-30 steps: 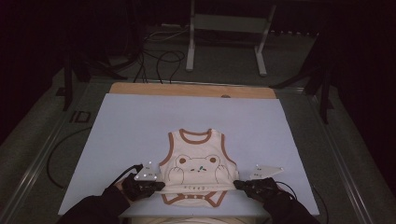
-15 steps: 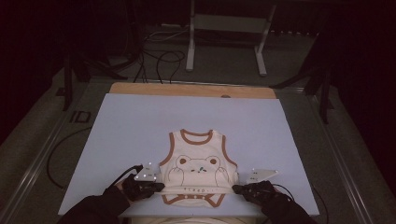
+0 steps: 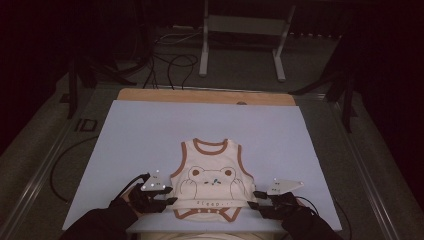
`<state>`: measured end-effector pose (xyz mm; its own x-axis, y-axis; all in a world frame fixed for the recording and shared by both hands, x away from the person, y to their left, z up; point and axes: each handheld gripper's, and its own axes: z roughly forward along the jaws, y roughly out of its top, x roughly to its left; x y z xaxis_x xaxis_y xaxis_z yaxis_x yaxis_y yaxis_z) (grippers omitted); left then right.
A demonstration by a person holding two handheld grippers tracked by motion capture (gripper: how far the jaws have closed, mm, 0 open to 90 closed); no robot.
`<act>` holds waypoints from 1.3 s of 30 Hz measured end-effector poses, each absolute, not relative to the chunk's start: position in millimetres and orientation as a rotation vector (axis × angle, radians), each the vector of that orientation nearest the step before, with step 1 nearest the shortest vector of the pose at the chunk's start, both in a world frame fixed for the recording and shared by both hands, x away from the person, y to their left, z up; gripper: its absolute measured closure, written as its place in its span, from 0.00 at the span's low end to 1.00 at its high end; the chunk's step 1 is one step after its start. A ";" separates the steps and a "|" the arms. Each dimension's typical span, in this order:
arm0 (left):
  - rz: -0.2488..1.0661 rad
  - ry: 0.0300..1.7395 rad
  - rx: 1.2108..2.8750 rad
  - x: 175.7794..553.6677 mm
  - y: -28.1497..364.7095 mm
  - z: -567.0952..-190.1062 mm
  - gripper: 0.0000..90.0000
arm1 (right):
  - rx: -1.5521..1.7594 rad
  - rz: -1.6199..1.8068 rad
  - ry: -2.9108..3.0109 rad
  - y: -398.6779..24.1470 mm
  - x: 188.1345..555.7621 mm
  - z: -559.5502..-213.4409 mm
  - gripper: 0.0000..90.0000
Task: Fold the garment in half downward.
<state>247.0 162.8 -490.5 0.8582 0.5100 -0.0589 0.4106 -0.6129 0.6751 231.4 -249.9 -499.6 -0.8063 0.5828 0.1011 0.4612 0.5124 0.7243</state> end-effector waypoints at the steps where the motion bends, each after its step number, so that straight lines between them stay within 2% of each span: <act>1: 0.186 0.667 2.301 247.5 164.8 -487.6 0.61 | 0.895 1.182 2.586 -250.0 231.3 -498.0 0.52; 5: 0.194 0.680 2.275 250.9 169.8 -479.6 0.46 | 0.918 1.214 2.559 -250.0 233.5 -492.6 0.35; 8: 0.200 0.695 2.277 254.2 171.7 -474.5 0.34 | 0.935 1.233 2.542 -250.0 235.5 -489.1 0.28; 13: 0.227 0.726 2.250 259.4 173.4 -466.1 0.26 | 0.918 1.273 2.535 -248.9 237.6 -481.6 0.16; 20: 0.191 0.678 2.236 266.5 174.6 -456.3 0.03 | 0.886 1.308 2.495 -246.5 245.2 -469.9 0.11; 23: 0.195 0.656 2.231 268.9 173.0 -451.9 0.00 | 0.862 1.319 2.478 -245.7 248.2 -463.8 0.11; 39: 0.210 0.612 2.207 292.3 163.2 -433.9 0.00 | 0.806 1.351 2.414 -240.1 275.3 -435.4 0.11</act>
<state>292.3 163.2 -433.9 0.8681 0.4937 -0.0524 0.3573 -0.5480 0.7563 275.3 -240.1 -435.4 -0.8126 0.5813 0.0421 0.3401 0.4143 0.8442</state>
